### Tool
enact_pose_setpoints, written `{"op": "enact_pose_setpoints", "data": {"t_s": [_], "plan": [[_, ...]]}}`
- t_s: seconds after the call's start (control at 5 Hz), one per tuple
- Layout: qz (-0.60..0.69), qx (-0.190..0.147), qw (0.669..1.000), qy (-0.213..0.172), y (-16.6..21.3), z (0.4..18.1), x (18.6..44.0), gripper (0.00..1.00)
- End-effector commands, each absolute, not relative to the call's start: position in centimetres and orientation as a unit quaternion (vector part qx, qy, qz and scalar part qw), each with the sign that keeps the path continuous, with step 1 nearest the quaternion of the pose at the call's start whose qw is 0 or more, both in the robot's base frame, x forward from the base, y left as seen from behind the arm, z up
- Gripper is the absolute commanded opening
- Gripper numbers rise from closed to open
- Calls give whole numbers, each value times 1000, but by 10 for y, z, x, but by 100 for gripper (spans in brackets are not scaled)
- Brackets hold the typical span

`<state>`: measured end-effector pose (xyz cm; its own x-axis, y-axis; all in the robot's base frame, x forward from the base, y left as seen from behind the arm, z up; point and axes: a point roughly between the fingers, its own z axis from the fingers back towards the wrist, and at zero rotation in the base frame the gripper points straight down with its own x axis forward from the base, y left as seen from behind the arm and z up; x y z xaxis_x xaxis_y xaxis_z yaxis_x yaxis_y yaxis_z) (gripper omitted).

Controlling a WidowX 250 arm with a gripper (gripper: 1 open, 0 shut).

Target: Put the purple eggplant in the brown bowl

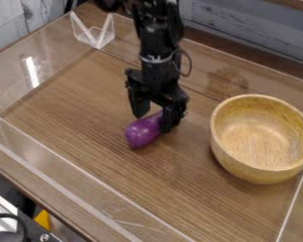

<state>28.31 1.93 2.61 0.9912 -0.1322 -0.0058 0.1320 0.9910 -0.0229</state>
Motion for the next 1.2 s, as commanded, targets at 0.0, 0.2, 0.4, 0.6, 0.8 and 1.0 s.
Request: {"op": "enact_pose_setpoints", "data": {"t_s": [0.0, 0.2, 0.4, 0.6, 0.8, 1.0], "plan": [[-47, -4, 998, -28, 16, 35, 289, 0], [-35, -14, 999, -39, 11, 38, 281, 0], [-42, -18, 998, -47, 4, 42, 282, 0], [-50, -19, 997, -53, -2, 46, 284, 0], [-37, -22, 998, -50, -11, 51, 276, 0], [-25, -26, 998, -48, -19, 55, 267, 0]]}}
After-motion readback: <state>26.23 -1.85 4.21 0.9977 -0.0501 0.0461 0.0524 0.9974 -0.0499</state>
